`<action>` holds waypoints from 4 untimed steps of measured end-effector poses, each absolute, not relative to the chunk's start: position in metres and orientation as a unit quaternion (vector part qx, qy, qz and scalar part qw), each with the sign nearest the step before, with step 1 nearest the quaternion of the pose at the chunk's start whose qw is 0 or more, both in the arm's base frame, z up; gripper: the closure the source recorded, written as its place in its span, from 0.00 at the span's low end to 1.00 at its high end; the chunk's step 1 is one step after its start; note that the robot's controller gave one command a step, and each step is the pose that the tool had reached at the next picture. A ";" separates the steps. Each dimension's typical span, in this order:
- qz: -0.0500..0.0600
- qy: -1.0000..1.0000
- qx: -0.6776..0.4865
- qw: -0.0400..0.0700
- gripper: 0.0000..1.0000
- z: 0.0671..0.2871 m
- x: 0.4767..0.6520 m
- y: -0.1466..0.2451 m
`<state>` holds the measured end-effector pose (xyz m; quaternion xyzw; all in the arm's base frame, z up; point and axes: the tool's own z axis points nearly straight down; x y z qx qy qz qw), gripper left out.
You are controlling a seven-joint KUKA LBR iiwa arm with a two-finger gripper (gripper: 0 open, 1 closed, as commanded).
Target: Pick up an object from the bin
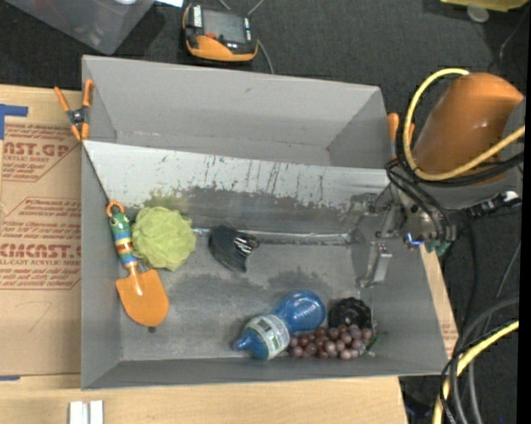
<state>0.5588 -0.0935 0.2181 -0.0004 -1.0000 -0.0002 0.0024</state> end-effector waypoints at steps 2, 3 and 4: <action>0.000 -0.994 0.107 -0.002 0.00 0.127 0.511 -0.049; 0.001 -0.984 0.176 -0.003 0.00 0.152 0.494 -0.033; -0.002 -0.969 0.248 0.002 0.00 0.124 0.503 -0.005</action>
Offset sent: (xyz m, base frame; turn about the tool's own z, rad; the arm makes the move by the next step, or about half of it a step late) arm -0.0773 0.0718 -0.1481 -0.3436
